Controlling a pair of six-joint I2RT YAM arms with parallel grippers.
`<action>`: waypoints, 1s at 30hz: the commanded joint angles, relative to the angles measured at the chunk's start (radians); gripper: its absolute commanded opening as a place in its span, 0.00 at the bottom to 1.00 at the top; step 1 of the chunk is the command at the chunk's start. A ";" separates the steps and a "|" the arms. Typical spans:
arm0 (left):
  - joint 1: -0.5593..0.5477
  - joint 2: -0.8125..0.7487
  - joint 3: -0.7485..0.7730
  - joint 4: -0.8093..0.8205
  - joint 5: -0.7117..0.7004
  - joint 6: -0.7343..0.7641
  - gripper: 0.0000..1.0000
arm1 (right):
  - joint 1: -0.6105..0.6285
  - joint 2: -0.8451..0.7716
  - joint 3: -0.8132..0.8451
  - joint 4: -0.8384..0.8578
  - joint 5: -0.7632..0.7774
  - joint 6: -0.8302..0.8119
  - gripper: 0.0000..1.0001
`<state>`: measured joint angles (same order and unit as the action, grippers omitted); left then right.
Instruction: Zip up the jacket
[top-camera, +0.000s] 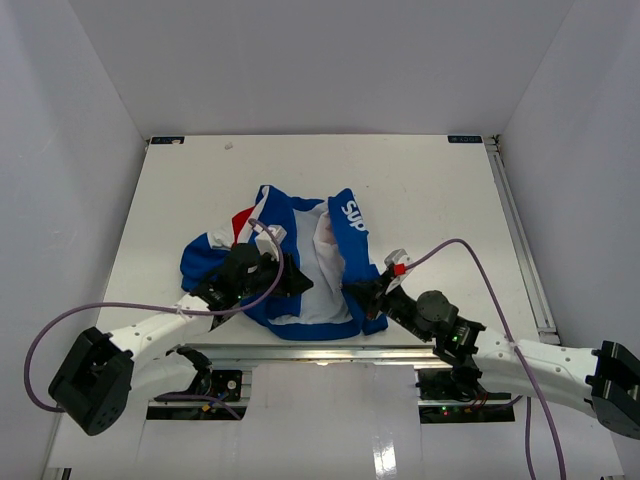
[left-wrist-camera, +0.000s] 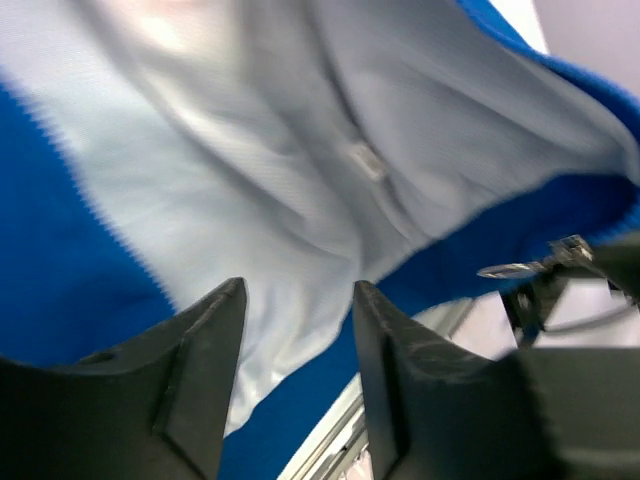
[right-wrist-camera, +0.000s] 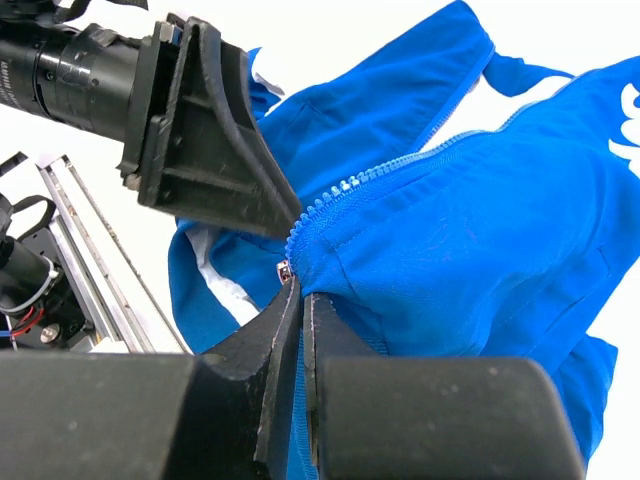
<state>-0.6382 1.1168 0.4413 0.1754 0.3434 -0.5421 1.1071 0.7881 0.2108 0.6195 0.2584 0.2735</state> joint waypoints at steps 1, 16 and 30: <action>0.000 -0.068 0.049 -0.241 -0.314 -0.051 0.59 | -0.001 -0.036 -0.001 0.024 -0.013 -0.034 0.08; 0.000 0.167 0.221 -0.558 -0.404 -0.118 0.56 | 0.000 -0.122 -0.028 -0.008 -0.009 -0.035 0.08; -0.003 0.073 0.265 -0.629 -0.229 0.016 0.57 | -0.001 -0.136 -0.031 -0.020 -0.008 -0.025 0.08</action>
<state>-0.6380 1.2244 0.6624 -0.4189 0.0364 -0.5746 1.1065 0.6675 0.1814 0.5732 0.2409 0.2539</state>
